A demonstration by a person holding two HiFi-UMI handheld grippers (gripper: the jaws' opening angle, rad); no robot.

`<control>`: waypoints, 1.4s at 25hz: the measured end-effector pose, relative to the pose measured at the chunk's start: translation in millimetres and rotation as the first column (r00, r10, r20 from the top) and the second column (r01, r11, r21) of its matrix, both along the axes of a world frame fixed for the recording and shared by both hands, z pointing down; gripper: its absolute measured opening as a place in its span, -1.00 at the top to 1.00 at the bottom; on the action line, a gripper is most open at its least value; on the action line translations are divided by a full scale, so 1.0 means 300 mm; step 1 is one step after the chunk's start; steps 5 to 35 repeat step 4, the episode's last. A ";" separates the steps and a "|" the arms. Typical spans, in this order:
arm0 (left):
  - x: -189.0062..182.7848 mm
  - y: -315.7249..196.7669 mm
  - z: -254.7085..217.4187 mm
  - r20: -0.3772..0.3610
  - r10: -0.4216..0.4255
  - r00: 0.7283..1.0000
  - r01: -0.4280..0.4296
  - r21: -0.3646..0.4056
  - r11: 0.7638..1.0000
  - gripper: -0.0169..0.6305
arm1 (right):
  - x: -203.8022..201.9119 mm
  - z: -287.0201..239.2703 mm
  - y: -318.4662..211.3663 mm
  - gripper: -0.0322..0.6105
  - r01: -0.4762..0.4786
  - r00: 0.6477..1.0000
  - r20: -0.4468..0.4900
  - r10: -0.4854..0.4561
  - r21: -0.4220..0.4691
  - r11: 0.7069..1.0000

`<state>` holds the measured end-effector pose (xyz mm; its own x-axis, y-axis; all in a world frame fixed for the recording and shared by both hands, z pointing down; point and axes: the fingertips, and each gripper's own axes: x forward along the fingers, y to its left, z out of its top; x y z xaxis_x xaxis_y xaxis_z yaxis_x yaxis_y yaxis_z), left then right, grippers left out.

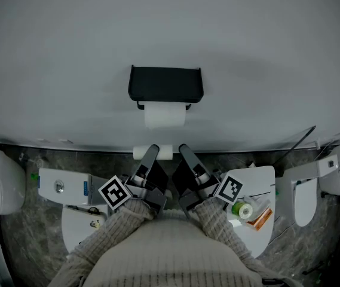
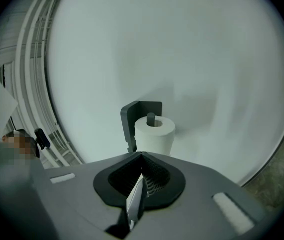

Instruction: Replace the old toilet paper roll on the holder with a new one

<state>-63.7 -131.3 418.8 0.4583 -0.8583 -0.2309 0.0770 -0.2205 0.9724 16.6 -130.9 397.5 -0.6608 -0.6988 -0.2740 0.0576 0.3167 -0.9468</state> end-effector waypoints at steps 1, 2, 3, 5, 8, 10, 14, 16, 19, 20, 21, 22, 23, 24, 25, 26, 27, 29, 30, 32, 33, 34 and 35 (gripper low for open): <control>-0.003 -0.003 -0.001 -0.002 -0.002 1.000 0.002 0.000 1.000 0.39 | 0.001 0.001 -0.004 0.90 -0.002 1.000 -0.004 0.002 0.001 1.000; -0.006 -0.007 0.000 -0.004 -0.004 1.000 0.004 0.001 1.000 0.39 | 0.003 0.003 -0.009 0.90 -0.006 1.000 -0.008 0.006 -0.001 1.000; -0.008 -0.011 0.001 -0.006 -0.006 1.000 0.006 0.001 1.000 0.39 | 0.006 0.007 -0.015 0.90 -0.010 1.000 -0.011 0.010 -0.004 1.000; -0.011 -0.015 0.002 -0.008 -0.007 1.000 0.007 0.001 1.000 0.39 | 0.009 0.011 -0.020 0.90 -0.015 1.000 -0.014 0.015 -0.007 1.000; -0.011 -0.015 0.002 -0.008 -0.007 1.000 0.007 0.001 1.000 0.39 | 0.009 0.011 -0.020 0.90 -0.015 1.000 -0.014 0.015 -0.007 1.000; -0.011 -0.015 0.002 -0.008 -0.007 1.000 0.007 0.001 1.000 0.39 | 0.009 0.011 -0.020 0.90 -0.015 1.000 -0.014 0.015 -0.007 1.000; -0.011 -0.015 0.002 -0.008 -0.007 1.000 0.007 0.001 1.000 0.39 | 0.009 0.011 -0.020 0.90 -0.015 1.000 -0.014 0.015 -0.007 1.000; -0.011 -0.015 0.002 -0.008 -0.007 1.000 0.007 0.001 1.000 0.39 | 0.009 0.011 -0.020 0.90 -0.015 1.000 -0.014 0.015 -0.007 1.000; -0.011 -0.015 0.002 -0.008 -0.007 1.000 0.007 0.001 1.000 0.39 | 0.009 0.011 -0.020 0.90 -0.015 1.000 -0.014 0.015 -0.007 1.000; -0.011 -0.015 0.002 -0.008 -0.007 1.000 0.007 0.001 1.000 0.39 | 0.009 0.011 -0.020 0.90 -0.015 1.000 -0.014 0.015 -0.007 1.000; -0.011 -0.015 0.002 -0.008 -0.007 1.000 0.007 0.001 1.000 0.39 | 0.009 0.011 -0.020 0.90 -0.015 1.000 -0.014 0.015 -0.007 1.000; -0.011 -0.015 0.002 -0.008 -0.007 1.000 0.007 0.001 1.000 0.39 | 0.009 0.011 -0.020 0.90 -0.015 1.000 -0.014 0.015 -0.007 1.000; -0.011 -0.015 0.002 -0.008 -0.007 1.000 0.007 0.001 1.000 0.39 | 0.009 0.011 -0.020 0.90 -0.015 1.000 -0.014 0.015 -0.007 1.000; -0.011 -0.015 0.002 -0.008 -0.007 1.000 0.007 0.001 1.000 0.39 | 0.009 0.011 -0.020 0.90 -0.015 1.000 -0.014 0.015 -0.007 1.000; -0.011 -0.015 0.002 -0.008 -0.007 1.000 0.007 0.001 1.000 0.39 | 0.009 0.011 -0.020 0.90 -0.015 1.000 -0.014 0.015 -0.007 1.000; -0.011 -0.015 0.002 -0.008 -0.007 1.000 0.007 0.001 1.000 0.39 | 0.009 0.011 -0.020 0.90 -0.015 1.000 -0.014 0.015 -0.007 1.000; -0.011 -0.015 0.002 -0.008 -0.007 1.000 0.007 0.001 1.000 0.39 | 0.009 0.011 -0.020 0.90 -0.015 1.000 -0.014 0.015 -0.007 1.000; -0.011 -0.015 0.002 -0.008 -0.007 1.000 0.007 0.001 1.000 0.39 | 0.009 0.011 -0.020 0.90 -0.015 1.000 -0.014 0.015 -0.007 1.000; -0.011 -0.015 0.002 -0.008 -0.007 1.000 0.007 0.001 1.000 0.39 | 0.009 0.011 -0.020 0.90 -0.015 1.000 -0.014 0.015 -0.007 1.000; -0.011 -0.015 0.002 -0.008 -0.007 1.000 0.007 0.001 1.000 0.39 | 0.009 0.011 -0.020 0.90 -0.015 1.000 -0.014 0.015 -0.007 1.000; -0.011 -0.015 0.002 -0.008 -0.007 1.000 0.007 0.001 1.000 0.39 | 0.009 0.011 -0.020 0.90 -0.015 1.000 -0.014 0.015 -0.007 1.000; -0.011 -0.015 0.002 -0.008 -0.007 1.000 0.007 0.001 1.000 0.39 | 0.009 0.011 -0.020 0.90 -0.015 1.000 -0.014 0.015 -0.007 1.000; -0.011 -0.015 0.002 -0.008 -0.007 1.000 0.007 0.001 1.000 0.39 | 0.009 0.011 -0.020 0.90 -0.015 1.000 -0.014 0.015 -0.007 1.000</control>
